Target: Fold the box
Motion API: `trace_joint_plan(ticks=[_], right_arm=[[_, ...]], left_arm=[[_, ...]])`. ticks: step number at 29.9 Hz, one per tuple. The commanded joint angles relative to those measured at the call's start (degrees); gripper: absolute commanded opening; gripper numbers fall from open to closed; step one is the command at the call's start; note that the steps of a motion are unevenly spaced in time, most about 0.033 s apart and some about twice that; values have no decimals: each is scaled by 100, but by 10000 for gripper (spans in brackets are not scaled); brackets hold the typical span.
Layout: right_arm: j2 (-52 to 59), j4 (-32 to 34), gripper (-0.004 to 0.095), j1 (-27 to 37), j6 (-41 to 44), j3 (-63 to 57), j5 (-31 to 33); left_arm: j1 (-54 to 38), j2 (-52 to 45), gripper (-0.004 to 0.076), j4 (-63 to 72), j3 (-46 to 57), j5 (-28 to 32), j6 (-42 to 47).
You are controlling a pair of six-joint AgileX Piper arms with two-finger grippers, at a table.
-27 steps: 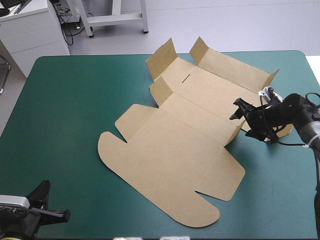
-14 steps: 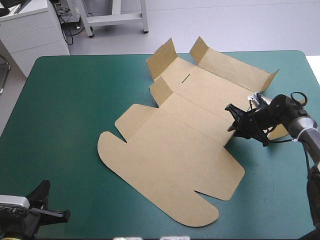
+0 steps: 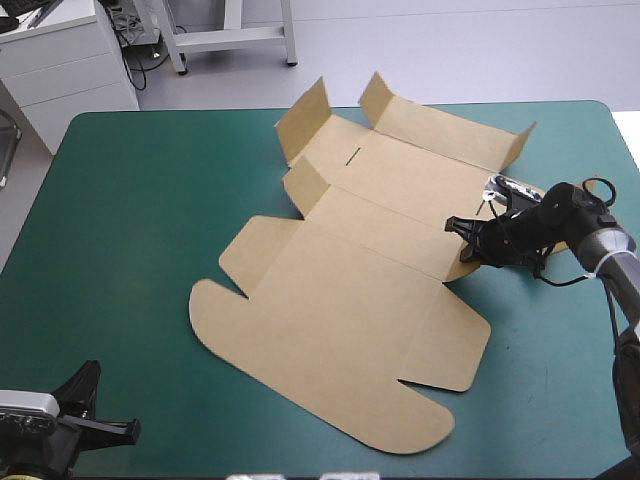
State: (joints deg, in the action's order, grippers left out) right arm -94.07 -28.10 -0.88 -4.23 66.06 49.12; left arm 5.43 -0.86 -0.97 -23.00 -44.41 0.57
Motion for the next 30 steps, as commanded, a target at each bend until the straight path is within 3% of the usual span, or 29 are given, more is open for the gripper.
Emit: trace_joint_plan(ticks=[1, 7, 12, 21, 25, 30], right_arm=[[140, 127, -22, -8, -1249, 418, 374], [-217, 248, -22, -8, -2585, 1156, 702], [-761, 358, -23, -103, -3165, 2104, 984], [-1936, 1737, -23, -1113, -4225, 4408, 2060], [-2181, 1853, -23, -1534, -4255, 5146, 2226], [-2192, 1842, -23, -2067, -5288, 5451, 2148]], left_arm=[[45, 3, -32, 30, -128, 424, 48], [45, 3, -32, 30, -128, 424, 48], [45, 3, -32, 30, -128, 424, 48], [45, 3, -32, 30, -128, 424, 48], [45, 3, -32, 30, -128, 424, 48], [45, 3, -32, 30, -128, 424, 48]])
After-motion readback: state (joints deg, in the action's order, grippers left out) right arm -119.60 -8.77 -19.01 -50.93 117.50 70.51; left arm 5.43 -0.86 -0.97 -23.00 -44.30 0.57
